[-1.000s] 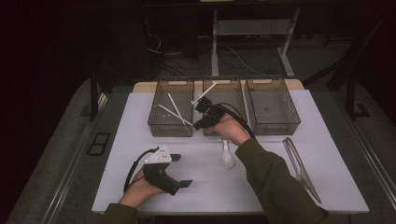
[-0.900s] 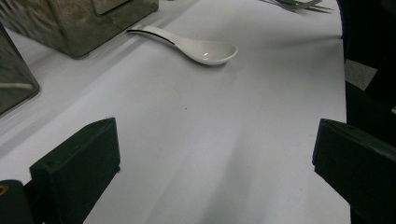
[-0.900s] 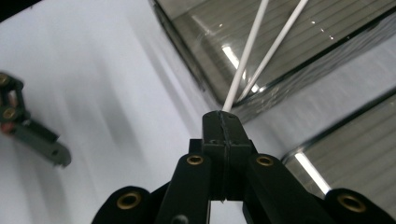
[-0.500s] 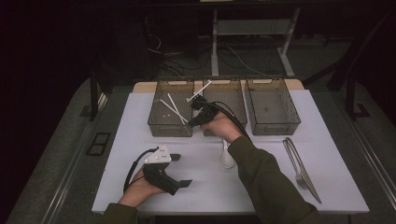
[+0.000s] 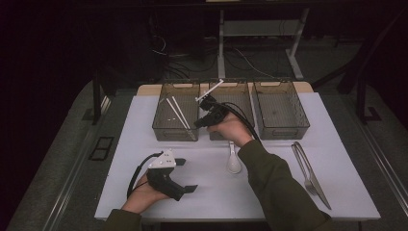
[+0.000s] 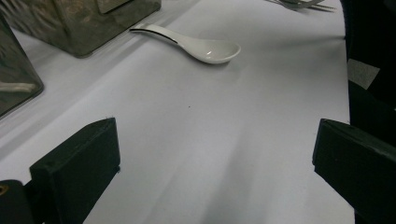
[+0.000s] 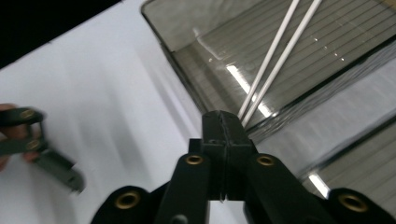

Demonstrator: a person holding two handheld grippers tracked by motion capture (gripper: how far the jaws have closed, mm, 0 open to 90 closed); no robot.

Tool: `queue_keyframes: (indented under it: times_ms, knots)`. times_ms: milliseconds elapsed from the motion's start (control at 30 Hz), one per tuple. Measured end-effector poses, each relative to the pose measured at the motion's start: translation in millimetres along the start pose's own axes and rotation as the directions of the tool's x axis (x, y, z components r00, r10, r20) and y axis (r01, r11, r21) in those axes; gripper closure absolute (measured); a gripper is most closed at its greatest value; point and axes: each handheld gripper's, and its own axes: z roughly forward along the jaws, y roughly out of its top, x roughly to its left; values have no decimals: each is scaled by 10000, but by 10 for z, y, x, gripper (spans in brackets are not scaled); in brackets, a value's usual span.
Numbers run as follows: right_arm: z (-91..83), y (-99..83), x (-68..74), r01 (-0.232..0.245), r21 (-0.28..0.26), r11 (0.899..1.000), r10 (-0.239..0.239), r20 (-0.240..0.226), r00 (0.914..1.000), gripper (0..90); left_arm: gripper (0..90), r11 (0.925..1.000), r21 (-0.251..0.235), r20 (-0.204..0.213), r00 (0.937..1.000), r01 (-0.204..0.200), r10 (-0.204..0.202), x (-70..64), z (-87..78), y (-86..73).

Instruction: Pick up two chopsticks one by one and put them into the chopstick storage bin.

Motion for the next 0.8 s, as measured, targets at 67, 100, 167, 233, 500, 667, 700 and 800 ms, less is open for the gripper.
queue_keyframes:
  times_ms: [67, 100, 167, 233, 500, 667, 700, 800]
  knots:
    - [-74, -56, -1, 30, -132, 9999, -30, -13, 10000, 815, 1, 10000, -30, -10, 10000, 7, -7, 12, 1, 3]
    - [-109, -86, -2, 46, -202, 9998, -46, -20, 10000, 789, 1, 10000, -49, 1, 10000, 52, -52, 15, 6, 3]
    - [-188, -150, -6, 124, -286, 9995, -124, 18, 9999, 760, 1, 10000, 88, 38, 10000, 10, -10, 27, 4, 3]
    - [-272, -227, -17, 123, -476, 9988, -123, 5, 9999, 723, 1, 9999, 93, 16, 10000, -38, 37, 36, 7, 1]
    - [-579, -566, -60, 229, -1251, 9919, -218, 99, 9997, 530, 1, 9999, 129, -38, 10000, 2, -1, 46, 23, 6]
    - [-722, -792, -70, 328, -1572, 9870, -310, 137, 9994, 482, 1, 9998, 174, -139, 9999, -19, 22, 52, 16, 2]
    - [-749, -838, -67, 274, -1611, 9866, -255, 139, 9996, 478, 1, 9998, 175, -158, 9999, 0, 3, 53, 14, 2]
    - [-822, -976, -79, 176, -1796, 9836, -149, 163, 9998, 463, 1, 9997, 225, -217, 9998, -7, 12, 61, 16, 3]
